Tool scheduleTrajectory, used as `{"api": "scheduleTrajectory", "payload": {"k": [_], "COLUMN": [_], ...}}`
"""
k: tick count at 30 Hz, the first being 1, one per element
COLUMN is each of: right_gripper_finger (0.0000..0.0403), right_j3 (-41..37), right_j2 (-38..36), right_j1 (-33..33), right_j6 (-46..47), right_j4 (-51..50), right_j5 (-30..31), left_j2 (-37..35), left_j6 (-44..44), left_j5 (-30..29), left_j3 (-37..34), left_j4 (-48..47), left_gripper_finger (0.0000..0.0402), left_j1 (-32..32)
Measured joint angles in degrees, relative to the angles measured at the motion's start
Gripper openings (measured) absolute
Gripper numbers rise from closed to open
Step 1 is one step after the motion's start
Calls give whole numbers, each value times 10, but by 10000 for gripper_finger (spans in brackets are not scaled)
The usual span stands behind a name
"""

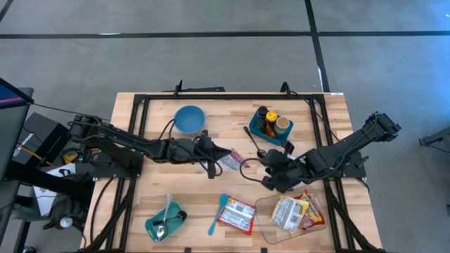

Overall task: Pick & Place Food Item
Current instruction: Put the pink green noodle pack into the transparent bin

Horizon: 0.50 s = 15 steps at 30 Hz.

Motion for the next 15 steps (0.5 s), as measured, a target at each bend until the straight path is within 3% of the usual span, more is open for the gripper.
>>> {"api": "scheduleTrajectory", "payload": {"k": [10, 15], "right_gripper_finger": [77, 77], "right_j3": [0, 0], "right_j2": [0, 0], "right_j1": [-8, -26], "right_j6": [-1, -25], "right_j4": [24, 55], "right_j5": [-6, -38], "left_j2": [0, 0], "left_j6": [0, 0], "left_j5": [0, 0], "left_j3": [0, 0], "left_j4": [38, 45], "left_gripper_finger": [0, 0], "left_j1": [6, 6]}}
